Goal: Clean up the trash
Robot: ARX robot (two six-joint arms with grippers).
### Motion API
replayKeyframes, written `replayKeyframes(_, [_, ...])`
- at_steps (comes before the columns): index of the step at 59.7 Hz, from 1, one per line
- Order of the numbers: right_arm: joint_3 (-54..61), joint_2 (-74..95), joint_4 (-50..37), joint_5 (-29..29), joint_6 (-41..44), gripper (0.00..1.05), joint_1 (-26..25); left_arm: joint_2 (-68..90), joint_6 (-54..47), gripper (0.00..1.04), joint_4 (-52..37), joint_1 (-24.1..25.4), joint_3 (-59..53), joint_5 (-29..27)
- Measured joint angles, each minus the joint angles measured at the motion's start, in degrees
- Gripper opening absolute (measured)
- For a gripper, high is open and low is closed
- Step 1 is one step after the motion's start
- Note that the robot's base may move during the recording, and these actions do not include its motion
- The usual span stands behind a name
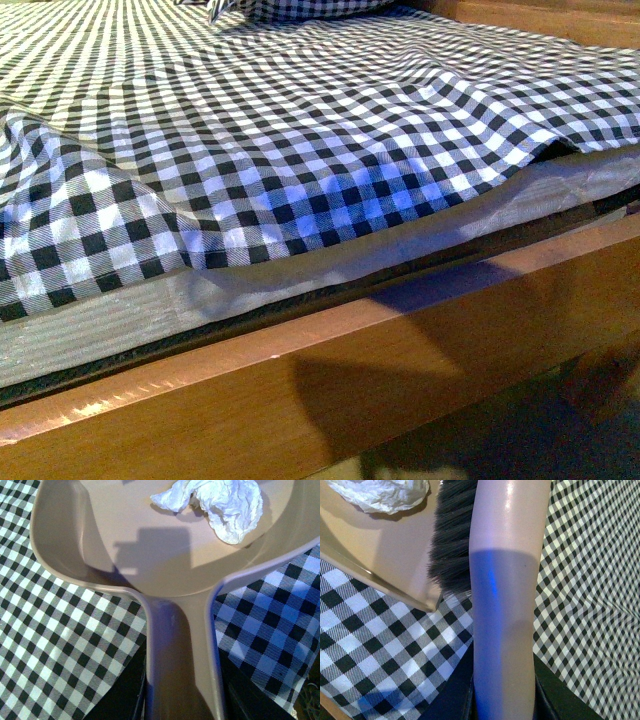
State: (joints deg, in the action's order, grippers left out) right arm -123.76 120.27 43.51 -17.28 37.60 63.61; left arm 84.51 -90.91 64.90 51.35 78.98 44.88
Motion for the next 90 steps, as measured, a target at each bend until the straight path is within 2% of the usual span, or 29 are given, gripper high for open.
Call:
replayKeyframes(8, [0.9, -0.2, -3.8, 0.7, -2.1, 0.19, -0.9, 0.0, 1.5, 0.27, -2.4, 0.3, 0.0, 2.8])
replayKeyframes(12, [2.3, -1.0, -6.1, 1.2, -3.7, 0.19, -1.9, -0.2, 3.9, 0.27, -5.1, 1.0, 0.0, 6.7])
replayKeyframes(19, [4.9, -2.5, -9.6, 1.9, -5.0, 0.19, -2.9, -1.1, 6.6, 0.27, -9.3, 2.2, -0.5, 9.7])
replayKeyframes(35, [10.7, -9.3, -24.5, 2.3, -11.6, 0.19, -5.6, -5.8, 15.3, 0.27, -19.6, 3.8, -3.5, 16.7])
replayKeyframes(41, [13.3, -13.3, -28.6, 2.1, -14.6, 0.19, -6.6, -8.7, 21.4, 0.27, -27.5, 3.9, -6.6, 19.2])
replayKeyframes(44, [15.9, -15.9, -31.4, 1.8, -15.9, 0.19, -7.2, -11.4, 27.4, 0.27, -37.0, 3.9, -9.8, 19.6])
replayKeyframes(46, [18.4, -18.0, -33.8, 1.6, -16.8, 0.19, -7.7, -13.4, 34.1, 0.27, -46.0, 3.9, -12.3, 18.5])
replayKeyframes(55, [26.3, -24.0, -39.8, 1.7, -17.9, 0.19, -9.6, -17.4, 54.3, 0.27, -71.5, 4.2, -16.6, 13.3])
replayKeyframes(59, [29.6, -26.4, -41.9, 1.9, -18.9, 0.19, -10.6, -19.1, 63.4, 0.27, -79.6, 4.5, -17.1, 10.4])
replayKeyframes(64, [34.2, -30.0, -44.7, 2.8, -20.4, 0.19, -12.1, -22.5, 73.5, 0.27, -85.0, 4.6, -17.6, 6.3])
replayKeyframes(73, [42.6, -37.2, -49.5, 4.4, -23.5, 0.19, -14.9, -29.6, 84.2, 0.27, -85.0, 4.0, -18.8, -0.5])
replayKeyframes(81, [50.8, -45.0, -54.4, 4.5, -24.3, 0.19, -17.7, -34.6, 91.3, 0.27, -75.4, 3.4, -19.0, -9.4])
replayKeyframes(90, [60.2, -54.4, -58.1, 5.9, -24.3, 0.19, -20.2, -39.2, 96.9, 0.27, -69.9, 2.3, -21.6, -14.2])
